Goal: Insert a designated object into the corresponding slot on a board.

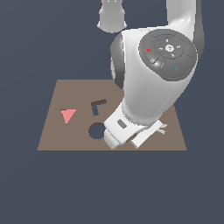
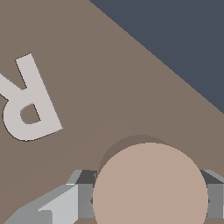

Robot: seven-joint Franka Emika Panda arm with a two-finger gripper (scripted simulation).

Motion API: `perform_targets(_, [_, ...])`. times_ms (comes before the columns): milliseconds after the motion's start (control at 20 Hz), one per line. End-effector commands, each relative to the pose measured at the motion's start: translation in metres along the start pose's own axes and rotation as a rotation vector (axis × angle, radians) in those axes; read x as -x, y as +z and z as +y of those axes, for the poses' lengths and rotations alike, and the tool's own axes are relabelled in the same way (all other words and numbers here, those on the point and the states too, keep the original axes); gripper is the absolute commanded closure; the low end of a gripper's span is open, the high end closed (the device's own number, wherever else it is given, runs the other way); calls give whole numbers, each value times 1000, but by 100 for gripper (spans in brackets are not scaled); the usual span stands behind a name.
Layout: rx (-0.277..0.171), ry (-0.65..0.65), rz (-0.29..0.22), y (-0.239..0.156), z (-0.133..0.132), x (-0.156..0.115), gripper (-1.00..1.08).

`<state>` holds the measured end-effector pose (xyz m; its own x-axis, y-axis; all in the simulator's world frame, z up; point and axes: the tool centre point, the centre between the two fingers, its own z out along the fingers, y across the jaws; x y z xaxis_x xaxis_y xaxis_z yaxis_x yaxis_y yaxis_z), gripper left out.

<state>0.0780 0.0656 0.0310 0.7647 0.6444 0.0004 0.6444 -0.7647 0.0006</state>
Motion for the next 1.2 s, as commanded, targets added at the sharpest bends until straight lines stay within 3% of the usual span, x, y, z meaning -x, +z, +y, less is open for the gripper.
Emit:
perform_targets(0, [0, -28, 0, 0, 0, 2, 108])
perform_targets(550, [0, -264, 0, -2, 3, 20, 108])
perform_targets(1150, [1, -679, 1, -4, 19, 48, 108])
